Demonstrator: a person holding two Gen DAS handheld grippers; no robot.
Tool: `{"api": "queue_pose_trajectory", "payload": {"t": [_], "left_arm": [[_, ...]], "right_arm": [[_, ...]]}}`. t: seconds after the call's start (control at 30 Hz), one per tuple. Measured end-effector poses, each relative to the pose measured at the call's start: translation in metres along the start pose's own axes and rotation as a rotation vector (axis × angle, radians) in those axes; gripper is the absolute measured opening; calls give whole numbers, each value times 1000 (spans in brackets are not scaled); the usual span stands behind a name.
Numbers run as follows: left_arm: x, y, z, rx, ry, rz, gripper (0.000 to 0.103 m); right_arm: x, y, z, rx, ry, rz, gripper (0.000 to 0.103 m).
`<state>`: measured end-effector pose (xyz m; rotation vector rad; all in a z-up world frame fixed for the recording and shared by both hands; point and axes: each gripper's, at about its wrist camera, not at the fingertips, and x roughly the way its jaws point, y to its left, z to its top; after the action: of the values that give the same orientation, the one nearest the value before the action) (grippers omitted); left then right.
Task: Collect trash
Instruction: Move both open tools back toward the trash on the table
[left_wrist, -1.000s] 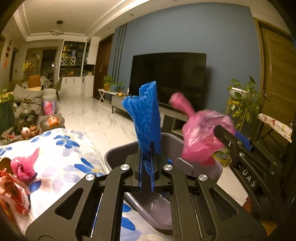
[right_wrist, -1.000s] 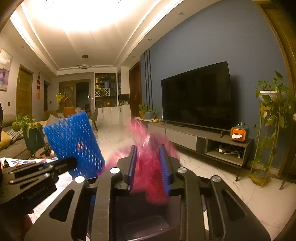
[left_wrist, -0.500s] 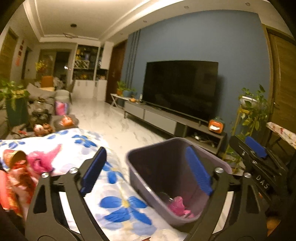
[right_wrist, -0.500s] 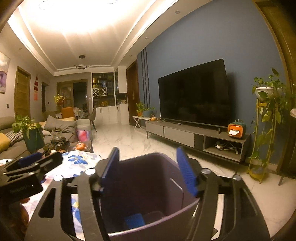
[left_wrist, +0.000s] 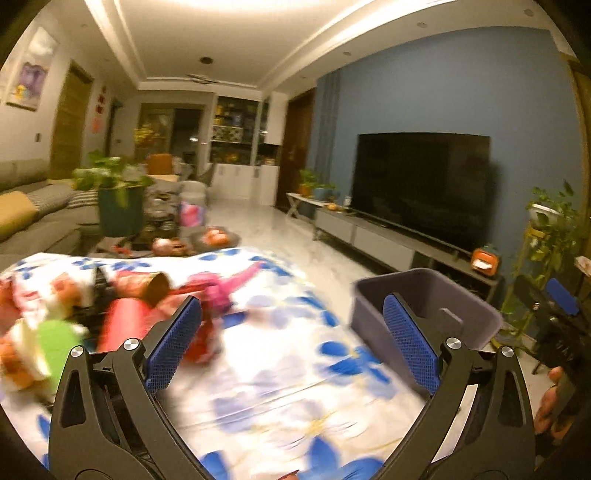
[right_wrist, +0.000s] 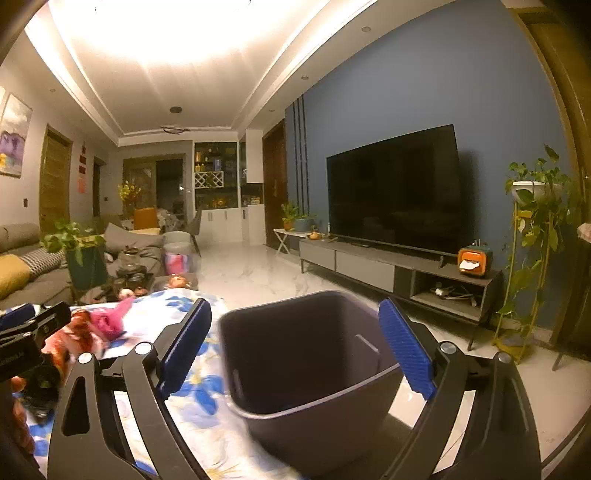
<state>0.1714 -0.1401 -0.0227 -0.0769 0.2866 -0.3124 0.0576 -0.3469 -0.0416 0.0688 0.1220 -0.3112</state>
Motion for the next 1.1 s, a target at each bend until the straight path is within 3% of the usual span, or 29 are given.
{"api": "queue_pose_trajectory", "payload": {"t": [0.3, 0.77, 1.1], "left_arm": [[-52, 70, -11, -31, -12, 183, 97], [-116, 153, -33, -59, -16, 359, 97], [-142, 187, -42, -103, -36, 449, 97]], "right_arm": [[-25, 41, -7, 19, 5, 89, 89], [-45, 134, -28, -34, 55, 280, 89], [-42, 214, -53, -95, 86, 426, 89]]}}
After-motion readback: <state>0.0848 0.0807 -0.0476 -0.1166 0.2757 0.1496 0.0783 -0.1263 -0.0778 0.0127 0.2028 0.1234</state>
